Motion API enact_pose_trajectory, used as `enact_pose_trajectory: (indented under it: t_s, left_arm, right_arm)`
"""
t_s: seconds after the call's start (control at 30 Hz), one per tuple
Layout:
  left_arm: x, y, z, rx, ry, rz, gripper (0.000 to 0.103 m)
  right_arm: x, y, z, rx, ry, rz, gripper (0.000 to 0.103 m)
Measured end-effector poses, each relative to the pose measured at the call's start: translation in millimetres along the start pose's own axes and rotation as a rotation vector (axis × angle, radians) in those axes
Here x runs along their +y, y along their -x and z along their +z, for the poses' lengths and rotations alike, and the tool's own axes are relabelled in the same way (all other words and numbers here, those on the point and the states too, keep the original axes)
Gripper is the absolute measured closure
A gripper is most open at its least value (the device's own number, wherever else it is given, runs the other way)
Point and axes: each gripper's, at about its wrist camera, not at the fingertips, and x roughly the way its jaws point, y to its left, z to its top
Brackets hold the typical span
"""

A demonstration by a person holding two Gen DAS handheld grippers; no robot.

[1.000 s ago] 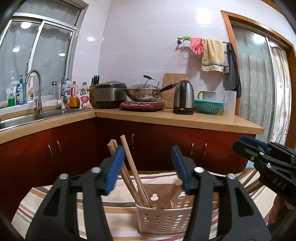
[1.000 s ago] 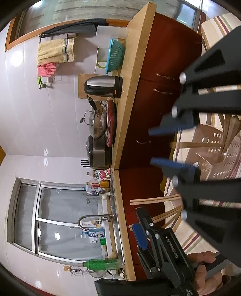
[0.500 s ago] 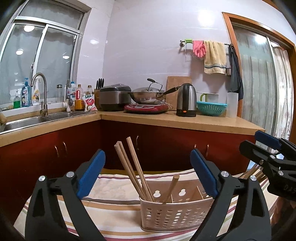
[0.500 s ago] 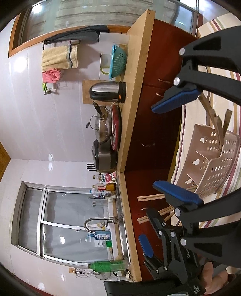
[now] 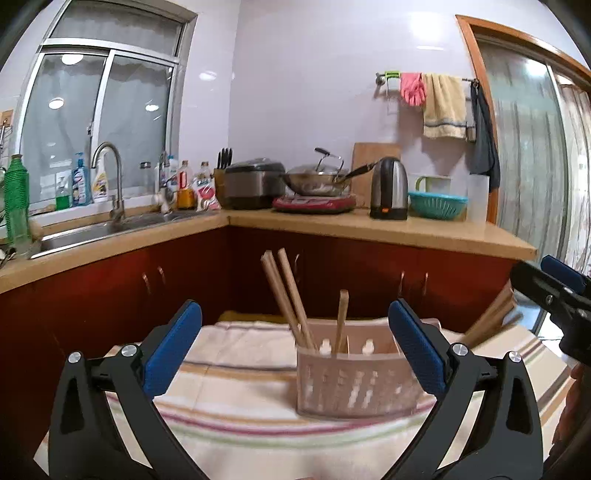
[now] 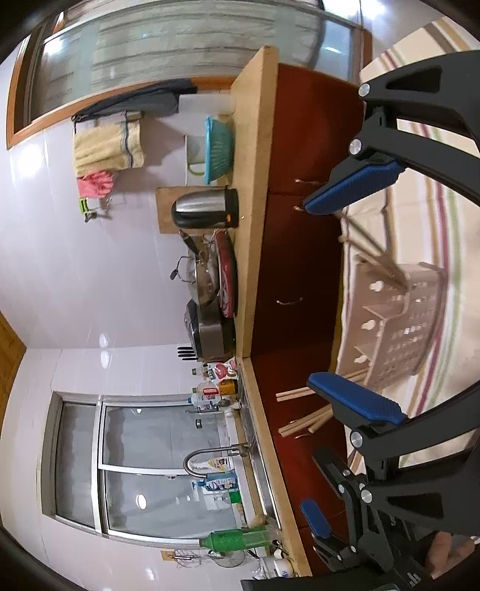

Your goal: Organize utensils

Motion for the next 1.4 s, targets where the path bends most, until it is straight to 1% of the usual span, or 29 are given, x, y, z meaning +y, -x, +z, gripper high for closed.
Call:
enact_pose_trajectory:
  t_s: [0.17, 0.23, 0.37, 0.43, 0.6, 0.63, 0.7, 0.77, 1.07, 1.4]
  left_arm:
    - [-1, 34, -12, 0.027, 0.017, 0.003, 0.004]
    - [-1, 46, -14, 0.031, 0.026, 0.015, 0.004]
    - [1, 72, -15, 0.03, 0.064, 0.001, 0.004]
    - [0, 85, -15, 0.029, 0.07, 0.016, 0.004]
    - [-5, 116, -18, 0.001, 0.025, -0.015, 0.004]
    - [-6, 121, -18, -0.006, 0.018, -0.011, 0.004]
    - [-8, 128, -18, -0.012, 0.01, 0.0, 0.004]
    - [-9, 137, -18, -0.019, 0.009, -0.004, 0.004]
    - [-4, 167, -16, -0.051, 0.028, 0.017, 0.004]
    - [-8, 185, -13, -0.084, 0.024, 0.011, 0.004]
  right_arm:
    - [-2, 23, -13, 0.038, -0.004, -0.012, 0.018]
    - [-3, 35, -17, 0.051, -0.01, -0.014, 0.018]
    - [-1, 55, -20, 0.054, -0.014, -0.01, 0.018]
    - [1, 63, -21, 0.05, -0.007, -0.01, 0.018]
    - [7, 85, -21, 0.038, 0.014, -0.008, 0.018]
    - [8, 90, -22, 0.034, 0.018, -0.009, 0.018]
    - [8, 97, -21, 0.028, 0.018, -0.013, 0.018]
    - [9, 105, -21, 0.022, 0.018, -0.011, 0.018]
    - [10, 134, -18, -0.006, 0.037, -0.026, 0.018]
    - [16, 148, -16, -0.021, 0.054, -0.027, 0.018]
